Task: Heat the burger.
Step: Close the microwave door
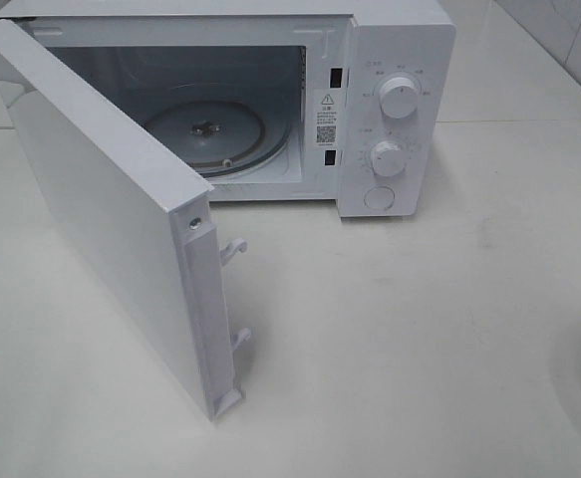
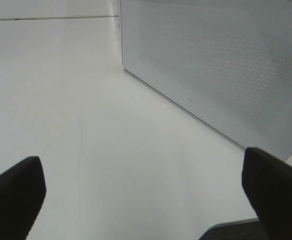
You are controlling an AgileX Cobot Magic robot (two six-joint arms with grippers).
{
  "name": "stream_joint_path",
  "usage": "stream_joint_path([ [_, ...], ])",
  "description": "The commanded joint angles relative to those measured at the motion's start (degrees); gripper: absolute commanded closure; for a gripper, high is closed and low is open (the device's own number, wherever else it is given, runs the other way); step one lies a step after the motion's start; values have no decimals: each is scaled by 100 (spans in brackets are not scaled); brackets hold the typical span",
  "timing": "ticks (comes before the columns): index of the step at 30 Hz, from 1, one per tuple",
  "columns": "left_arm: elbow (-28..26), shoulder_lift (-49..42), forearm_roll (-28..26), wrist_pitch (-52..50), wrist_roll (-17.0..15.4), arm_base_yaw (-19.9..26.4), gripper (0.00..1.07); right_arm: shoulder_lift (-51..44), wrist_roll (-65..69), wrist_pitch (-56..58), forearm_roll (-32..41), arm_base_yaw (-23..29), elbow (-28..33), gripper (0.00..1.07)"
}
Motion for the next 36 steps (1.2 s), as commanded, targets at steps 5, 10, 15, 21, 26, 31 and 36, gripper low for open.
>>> stream_joint_path([
  [5,0,-29,0,-74,-23,6,7,-172,-57,-40,23,-40,17,32],
  [10,0,-29,0,-74,-23,6,7,-172,-57,-40,23,-40,17,32],
  [15,0,-29,0,-74,-23,6,7,-172,-57,-40,23,-40,17,32],
  [21,0,-29,-23,-74,-29,6,7,-172,-57,-40,23,-40,17,32],
  [26,0,-29,-292,-97,-29,6,7,-172,-57,-40,23,-40,17,32],
  [31,0,-29,-476,-138,-11,6,7,-172,-57,-40,23,-40,17,32],
  [36,0,-29,-470,-138,-23,6,7,-172,-57,-40,23,-40,17,32],
])
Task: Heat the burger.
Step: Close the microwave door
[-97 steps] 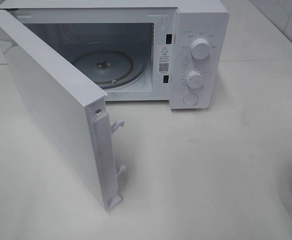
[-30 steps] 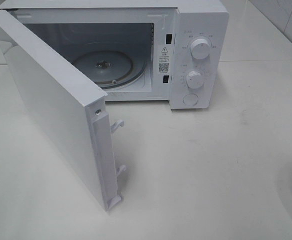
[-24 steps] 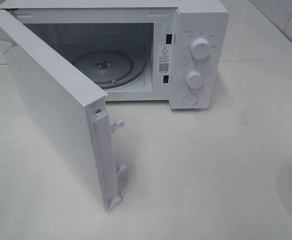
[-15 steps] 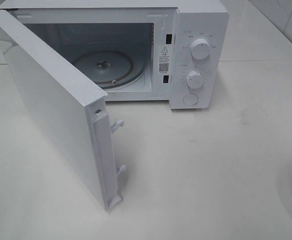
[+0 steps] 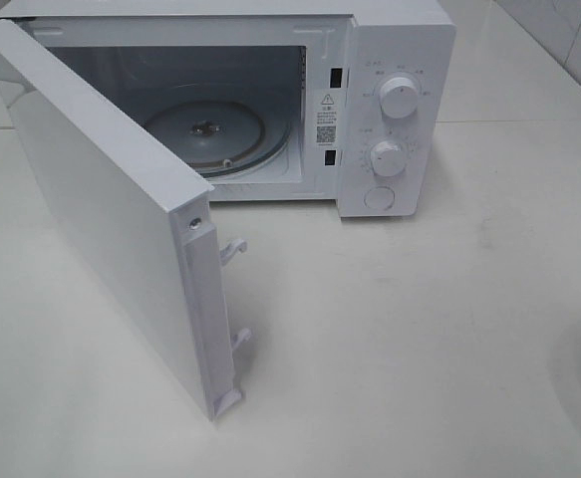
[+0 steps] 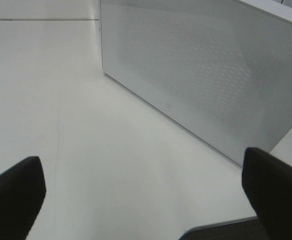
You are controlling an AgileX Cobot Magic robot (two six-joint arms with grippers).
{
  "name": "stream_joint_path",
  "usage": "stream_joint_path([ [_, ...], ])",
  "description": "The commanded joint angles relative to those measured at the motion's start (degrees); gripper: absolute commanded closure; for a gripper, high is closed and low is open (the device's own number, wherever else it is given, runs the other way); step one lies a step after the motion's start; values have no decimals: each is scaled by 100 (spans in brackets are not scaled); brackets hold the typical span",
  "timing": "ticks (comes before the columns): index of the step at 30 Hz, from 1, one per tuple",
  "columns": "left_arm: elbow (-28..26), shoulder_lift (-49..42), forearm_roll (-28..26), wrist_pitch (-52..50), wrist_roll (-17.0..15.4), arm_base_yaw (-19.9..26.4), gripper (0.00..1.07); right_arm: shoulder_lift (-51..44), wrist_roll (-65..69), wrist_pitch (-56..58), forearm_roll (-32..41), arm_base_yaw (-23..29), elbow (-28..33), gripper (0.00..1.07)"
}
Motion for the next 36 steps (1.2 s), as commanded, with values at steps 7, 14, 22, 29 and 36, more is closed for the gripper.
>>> stream_joint_path([
  [7,-172,332,80,-785,23,6,17,-172,-57,-40,23,-40,17,32],
  [14,-172,1186,435,-1341,23,6,50,-172,-57,-40,23,-40,17,32],
  [22,-166,2607,424,-2618,11,6,105,-172,-57,-40,23,-40,17,32],
  [29,395,3913,424,-5019,321,6,107,-172,-57,-40,23,-40,17,32],
  [36,1203,4876,579,-7660,321,-315,107,-172,-57,-40,23,-40,17,32],
])
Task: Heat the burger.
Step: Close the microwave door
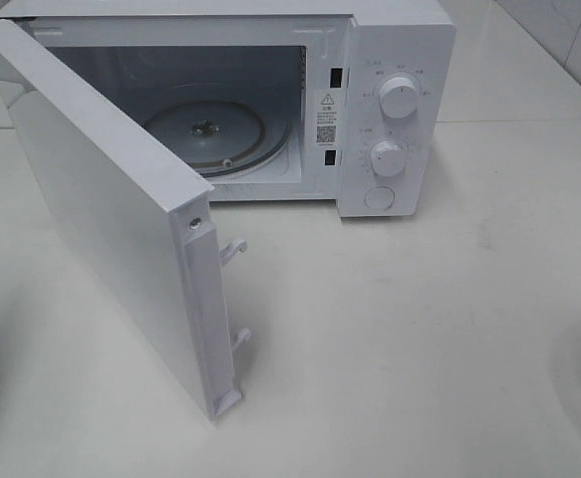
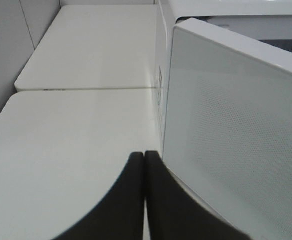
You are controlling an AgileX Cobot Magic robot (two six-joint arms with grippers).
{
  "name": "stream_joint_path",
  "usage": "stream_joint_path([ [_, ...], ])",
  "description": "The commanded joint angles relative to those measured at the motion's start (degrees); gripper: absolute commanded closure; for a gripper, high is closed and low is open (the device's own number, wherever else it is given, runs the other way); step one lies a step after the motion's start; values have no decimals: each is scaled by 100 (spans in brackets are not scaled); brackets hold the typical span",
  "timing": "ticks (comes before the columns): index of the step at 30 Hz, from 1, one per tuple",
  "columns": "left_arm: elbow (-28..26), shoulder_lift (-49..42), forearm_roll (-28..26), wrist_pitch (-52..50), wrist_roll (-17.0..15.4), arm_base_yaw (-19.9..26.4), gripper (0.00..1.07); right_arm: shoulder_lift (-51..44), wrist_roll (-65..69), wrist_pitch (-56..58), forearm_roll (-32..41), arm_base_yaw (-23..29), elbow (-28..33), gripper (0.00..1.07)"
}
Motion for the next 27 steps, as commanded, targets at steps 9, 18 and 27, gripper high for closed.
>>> stream_joint_path([
  [9,361,2126,922,-2893,-619,-773,107,-172,-57,-40,23,-40,17,32],
  [18,298,3289,1919,-4125,-1558,-773,107,-172,-57,-40,23,-40,17,32],
  [27,-206,3942,2166,-4125,-1788,-940,107,-172,-57,-40,23,-40,17,32],
])
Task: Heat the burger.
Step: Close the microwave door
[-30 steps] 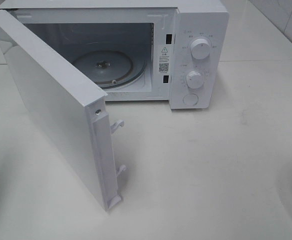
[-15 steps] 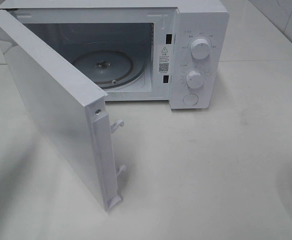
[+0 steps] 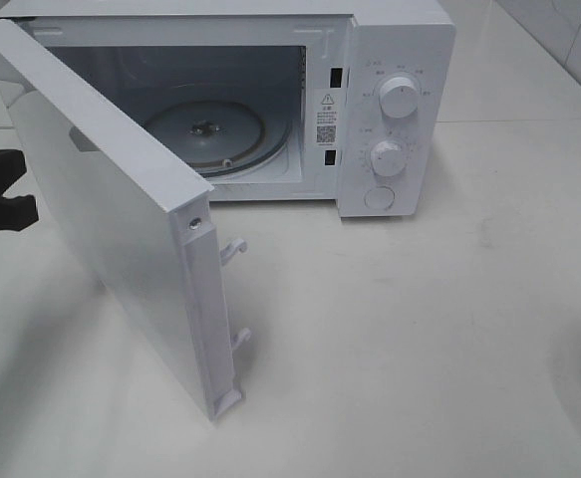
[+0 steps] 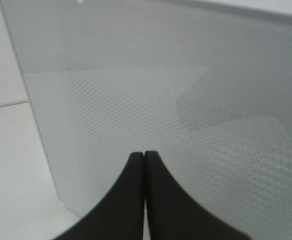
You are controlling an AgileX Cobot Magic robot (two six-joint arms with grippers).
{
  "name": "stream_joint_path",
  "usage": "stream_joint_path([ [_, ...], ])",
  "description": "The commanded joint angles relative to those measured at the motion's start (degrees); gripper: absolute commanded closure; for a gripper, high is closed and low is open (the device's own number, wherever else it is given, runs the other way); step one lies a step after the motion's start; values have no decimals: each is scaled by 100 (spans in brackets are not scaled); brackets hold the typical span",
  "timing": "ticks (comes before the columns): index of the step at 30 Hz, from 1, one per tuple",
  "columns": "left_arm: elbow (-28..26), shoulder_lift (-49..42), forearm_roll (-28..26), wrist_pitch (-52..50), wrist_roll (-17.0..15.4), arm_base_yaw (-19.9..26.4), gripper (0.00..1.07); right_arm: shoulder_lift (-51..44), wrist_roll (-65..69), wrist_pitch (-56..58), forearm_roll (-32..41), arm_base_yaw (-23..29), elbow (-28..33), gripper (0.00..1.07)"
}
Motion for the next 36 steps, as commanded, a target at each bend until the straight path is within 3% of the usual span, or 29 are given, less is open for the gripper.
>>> stream_joint_path([
  [1,-275,172,-103,-74,-86,-344,107,-172,-57,-40,23,-40,17,32],
  [4,-315,223,-178,-80,-63,-424,107,-172,-57,-40,23,-40,17,32],
  [9,-573,596,-802,-80,-23,-911,107,-172,-57,-40,23,-40,17,32],
  [15,-831,773,-1031,-57,149,-1249,107,-172,-57,-40,23,-40,17,32],
  [20,-1427,1129,-1553,292,441,-1748,107,-172,-57,-40,17,-40,17,32],
  [23,-1524,1180,-1639,338,458,-1805,107,-172,-57,-40,17,-40,17,32],
  [36,-2865,1977,-2023,1026,579,-2338,107,-172,-57,-40,17,-40,17,32],
])
